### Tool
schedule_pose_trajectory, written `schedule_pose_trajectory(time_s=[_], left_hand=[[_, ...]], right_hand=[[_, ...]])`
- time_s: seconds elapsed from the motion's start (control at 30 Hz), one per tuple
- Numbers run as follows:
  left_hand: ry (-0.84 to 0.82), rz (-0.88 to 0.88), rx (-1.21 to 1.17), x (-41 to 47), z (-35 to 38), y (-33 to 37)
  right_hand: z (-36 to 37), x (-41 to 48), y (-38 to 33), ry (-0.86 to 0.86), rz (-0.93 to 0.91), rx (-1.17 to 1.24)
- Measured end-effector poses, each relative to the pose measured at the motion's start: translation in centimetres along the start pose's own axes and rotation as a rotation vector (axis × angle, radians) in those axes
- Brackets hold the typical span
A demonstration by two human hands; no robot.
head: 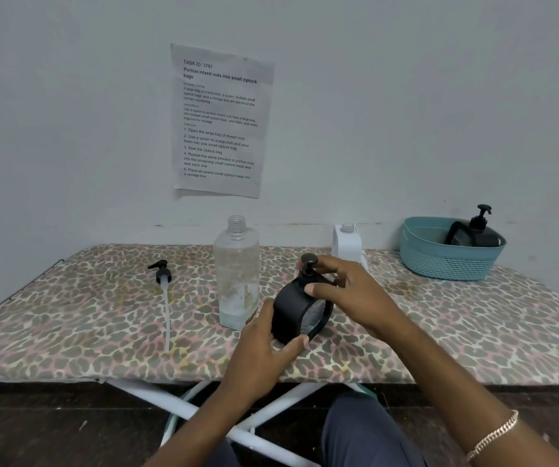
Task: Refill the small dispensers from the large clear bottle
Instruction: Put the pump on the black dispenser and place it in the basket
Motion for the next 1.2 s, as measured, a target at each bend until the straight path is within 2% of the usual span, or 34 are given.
schedule_pose_trajectory(time_s=[0.27,0.5,0.63,0.97,1.2], left_hand=[[0.003,-0.001,0.008,-0.1,0.0,0.1],[0.003,-0.004,0.004,-0.1,0.0,0.0],[0.008,-0.002,0.005,0.0,0.0,-0.1],[0.030,0.004,0.000,-0.2,-0.1,0.5],[0.061,0.012,0.060,-0.6,-0.1,1.1]], right_hand=[[-0.6,0.3,0.4,0.167,-0.025,0.034],[0.1,-0.1,-0.4,0.013,-0.039,-0.022],[0.0,0.1,0.0,0.017,-0.029,0.056],[-0.1,-0.1,0.6,0.160,-0.012,0.201],[0.4,-1.7,0.7,0.350,-0.047,0.237]])
Point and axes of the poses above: each hand's wrist, its own x-axis towards the middle knuckle, its own z-axis out of the palm, y = z × x, the point moved 9 cm from there along x, towards the middle knuckle, and after that the axes turned 12 degrees about z, right-handed, at the moved point
